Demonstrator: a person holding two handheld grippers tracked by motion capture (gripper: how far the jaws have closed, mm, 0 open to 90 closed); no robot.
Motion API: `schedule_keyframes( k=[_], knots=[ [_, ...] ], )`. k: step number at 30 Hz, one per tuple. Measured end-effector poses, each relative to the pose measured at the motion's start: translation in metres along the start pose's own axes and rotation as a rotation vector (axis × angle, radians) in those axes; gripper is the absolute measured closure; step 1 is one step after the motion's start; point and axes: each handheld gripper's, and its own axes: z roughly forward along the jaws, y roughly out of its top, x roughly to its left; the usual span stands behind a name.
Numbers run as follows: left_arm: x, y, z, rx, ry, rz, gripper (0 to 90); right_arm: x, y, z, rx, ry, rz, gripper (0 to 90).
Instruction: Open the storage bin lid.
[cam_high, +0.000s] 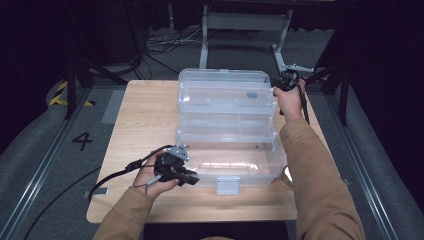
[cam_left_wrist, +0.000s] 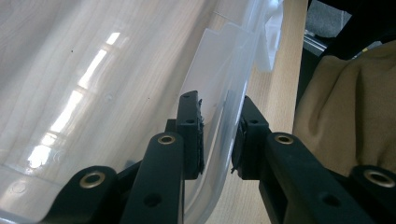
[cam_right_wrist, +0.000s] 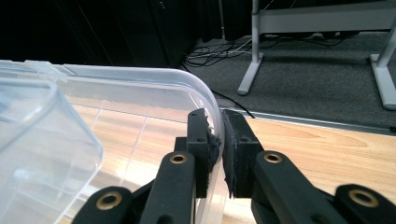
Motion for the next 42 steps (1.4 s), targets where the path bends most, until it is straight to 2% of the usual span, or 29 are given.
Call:
schedule_keyframes(
  k=[10, 13, 19, 24, 29, 32, 35, 38, 42],
  knots=[
    [0.0, 0.0, 0.0, -0.001, -0.001, -0.004, 75.9, 0.001, -0.004, 0.005, 0.021, -0.019, -0.005, 82.2],
    [0.0, 0.0, 0.0, 0.0, -0.001, -0.004, 76.0, -0.001, -0.005, 0.006, 0.024, -0.01, 0.019, 82.1],
    [0.0, 0.0, 0.0, -0.001, -0.002, -0.007, 75.9, -0.002, -0.007, 0.009, 0.032, -0.011, 0.023, 81.6],
    [0.0, 0.0, 0.0, -0.001, -0.003, -0.007, 75.9, 0.0, -0.012, 0.015, 0.066, -0.049, 0.016, 81.0],
    [0.0, 0.0, 0.0, 0.001, -0.003, -0.009, 75.9, -0.001, -0.013, 0.015, 0.067, -0.043, 0.021, 80.1],
    [0.0, 0.0, 0.0, 0.0, -0.002, -0.009, 75.8, -0.002, -0.013, 0.015, 0.075, -0.023, 0.037, 75.6],
    [0.0, 0.0, 0.0, 0.001, -0.003, -0.007, 75.8, -0.001, -0.011, 0.012, 0.067, -0.021, 0.017, 65.5],
    [0.0, 0.0, 0.0, 0.001, -0.005, -0.007, 75.8, 0.0, -0.007, 0.006, 0.048, -0.034, -0.008, 61.8],
    [0.0, 0.001, 0.0, 0.007, -0.006, -0.012, 75.8, 0.001, -0.003, -0.004, 0.051, -0.029, -0.011, 60.7]
  ],
)
